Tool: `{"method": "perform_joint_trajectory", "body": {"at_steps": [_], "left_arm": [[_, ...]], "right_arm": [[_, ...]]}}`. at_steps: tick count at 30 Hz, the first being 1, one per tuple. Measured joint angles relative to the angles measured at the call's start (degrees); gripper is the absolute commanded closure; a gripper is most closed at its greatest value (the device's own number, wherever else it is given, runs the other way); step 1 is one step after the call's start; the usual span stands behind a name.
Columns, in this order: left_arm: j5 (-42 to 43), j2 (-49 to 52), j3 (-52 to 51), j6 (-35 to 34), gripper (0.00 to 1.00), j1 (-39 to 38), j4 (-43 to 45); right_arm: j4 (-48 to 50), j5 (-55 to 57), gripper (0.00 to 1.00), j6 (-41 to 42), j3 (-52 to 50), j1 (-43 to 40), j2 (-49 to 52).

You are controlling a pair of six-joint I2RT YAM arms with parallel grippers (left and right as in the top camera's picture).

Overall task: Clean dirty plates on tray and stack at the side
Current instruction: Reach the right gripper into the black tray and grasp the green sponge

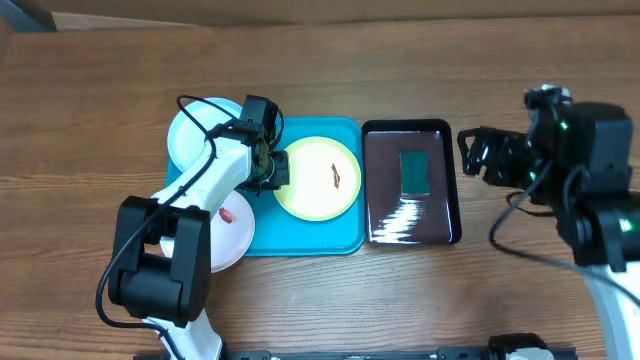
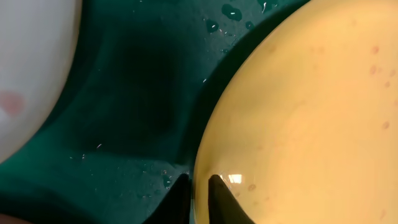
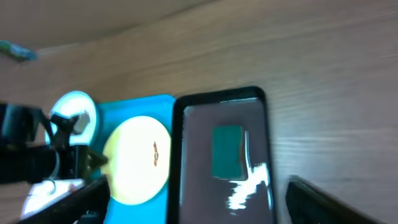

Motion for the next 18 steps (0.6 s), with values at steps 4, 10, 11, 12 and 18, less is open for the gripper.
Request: {"method": "perform_joint_trajectory", "body": {"at_steps": [4, 10, 11, 12, 18], "left_arm": [[-0.04, 0.02, 0.00, 0.00, 0.90, 0.00, 0.15], [-0.04, 0.04, 0.00, 0.00, 0.91, 0.00, 0.17], [-0.04, 0.04, 0.00, 0.00, 0.92, 0.00, 0.20], [-0.04, 0.04, 0.00, 0.00, 0.94, 0.00, 0.20], [-0.02, 0.04, 0.00, -0.02, 0.96, 0.00, 0.24]], "right_arm": [[-2.47, -0.81, 0.16, 0.26, 0.11, 0.87, 4.79], [-3.50, 4.28, 0.16, 0.17, 0.11, 7.80, 17.11], [-3.26, 5.07, 0.16, 0.17, 0.11, 8.55, 18.73], [-2.97, 6.12, 0.16, 0.20, 0.11, 9.35, 20.79], [0.50, 11.69, 0.14, 0.17, 0.11, 11.78, 29.42]]}}
